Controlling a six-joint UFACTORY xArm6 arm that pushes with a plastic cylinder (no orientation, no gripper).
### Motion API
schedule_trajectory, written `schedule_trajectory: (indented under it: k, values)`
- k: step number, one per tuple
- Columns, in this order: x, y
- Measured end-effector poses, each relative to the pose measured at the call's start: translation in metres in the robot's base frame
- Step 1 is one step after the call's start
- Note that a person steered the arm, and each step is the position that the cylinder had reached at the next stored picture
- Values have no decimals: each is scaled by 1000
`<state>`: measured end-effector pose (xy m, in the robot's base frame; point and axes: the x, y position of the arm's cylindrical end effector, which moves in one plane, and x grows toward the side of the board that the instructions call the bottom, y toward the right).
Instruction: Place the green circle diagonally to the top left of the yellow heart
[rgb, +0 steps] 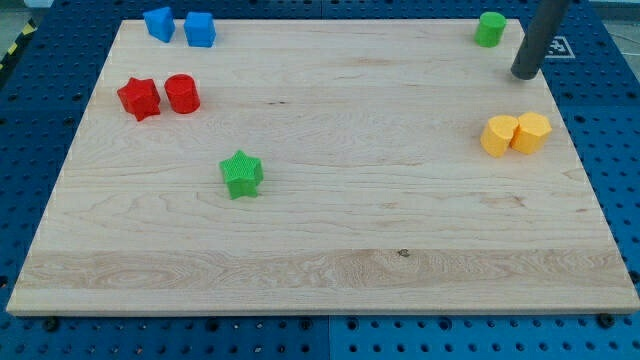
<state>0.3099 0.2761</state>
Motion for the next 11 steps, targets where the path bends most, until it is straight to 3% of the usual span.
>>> schedule_trajectory:
  k: [9,11]
  values:
    - [-118,24]
    - [-119,8]
